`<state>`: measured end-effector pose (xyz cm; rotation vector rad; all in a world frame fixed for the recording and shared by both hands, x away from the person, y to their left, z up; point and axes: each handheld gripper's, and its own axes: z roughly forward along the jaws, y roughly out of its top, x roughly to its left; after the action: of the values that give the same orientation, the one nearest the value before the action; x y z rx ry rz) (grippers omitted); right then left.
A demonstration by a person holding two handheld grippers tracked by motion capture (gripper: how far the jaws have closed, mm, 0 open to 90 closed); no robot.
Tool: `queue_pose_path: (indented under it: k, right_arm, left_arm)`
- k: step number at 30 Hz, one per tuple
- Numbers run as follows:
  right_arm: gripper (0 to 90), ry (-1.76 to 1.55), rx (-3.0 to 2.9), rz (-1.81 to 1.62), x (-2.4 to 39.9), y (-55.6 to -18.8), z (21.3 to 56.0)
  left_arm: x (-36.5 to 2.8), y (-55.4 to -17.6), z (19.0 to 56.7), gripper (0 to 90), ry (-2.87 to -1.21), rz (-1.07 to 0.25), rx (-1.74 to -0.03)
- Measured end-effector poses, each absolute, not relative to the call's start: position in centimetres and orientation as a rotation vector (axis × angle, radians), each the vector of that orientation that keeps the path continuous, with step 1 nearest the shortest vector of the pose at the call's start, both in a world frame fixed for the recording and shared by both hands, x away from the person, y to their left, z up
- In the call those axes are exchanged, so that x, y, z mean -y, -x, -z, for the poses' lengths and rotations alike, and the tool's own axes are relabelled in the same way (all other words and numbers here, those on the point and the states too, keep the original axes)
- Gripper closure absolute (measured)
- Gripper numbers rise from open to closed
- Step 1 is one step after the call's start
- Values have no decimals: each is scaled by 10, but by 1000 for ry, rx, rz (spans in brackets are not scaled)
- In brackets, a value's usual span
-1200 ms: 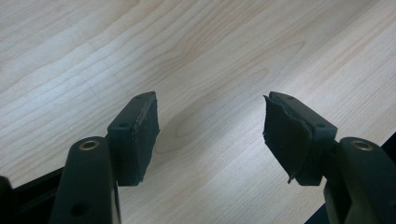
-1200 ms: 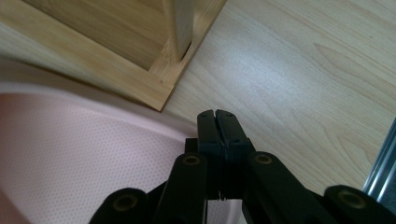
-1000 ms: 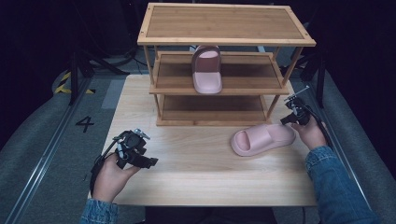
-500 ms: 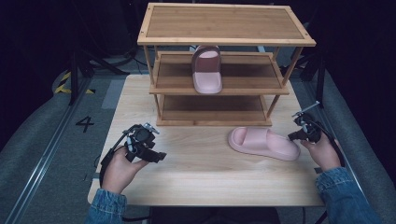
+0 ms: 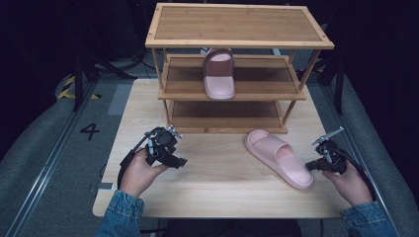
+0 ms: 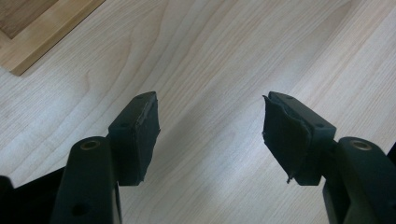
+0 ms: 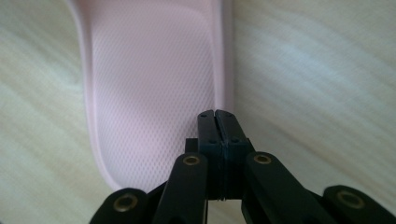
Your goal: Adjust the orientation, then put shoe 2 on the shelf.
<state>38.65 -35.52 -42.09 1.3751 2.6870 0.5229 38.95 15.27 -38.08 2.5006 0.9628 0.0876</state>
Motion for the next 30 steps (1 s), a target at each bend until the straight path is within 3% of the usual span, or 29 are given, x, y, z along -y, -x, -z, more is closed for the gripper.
queue_pose_path:
  k: [9, 14, 15, 30]
  right_arm:
    - [840, -1337, -2713, -574, 354, -379, 414]
    - [753, -1323, -2643, -636, 356, -385, 403]
    - [687, -1311, -2642, -655, 353, -391, 401]
    - [681, -1302, -2699, -617, 324, -434, 422]
  left_arm:
    - [-153, -389, 380, 360, -2496, -86, -966]
    - [-159, -385, 379, 361, -2485, -94, -1001]
    - [-165, -385, 380, 362, -2474, -101, -1015]
    - [-183, -376, 382, 368, -2448, -102, -1069]
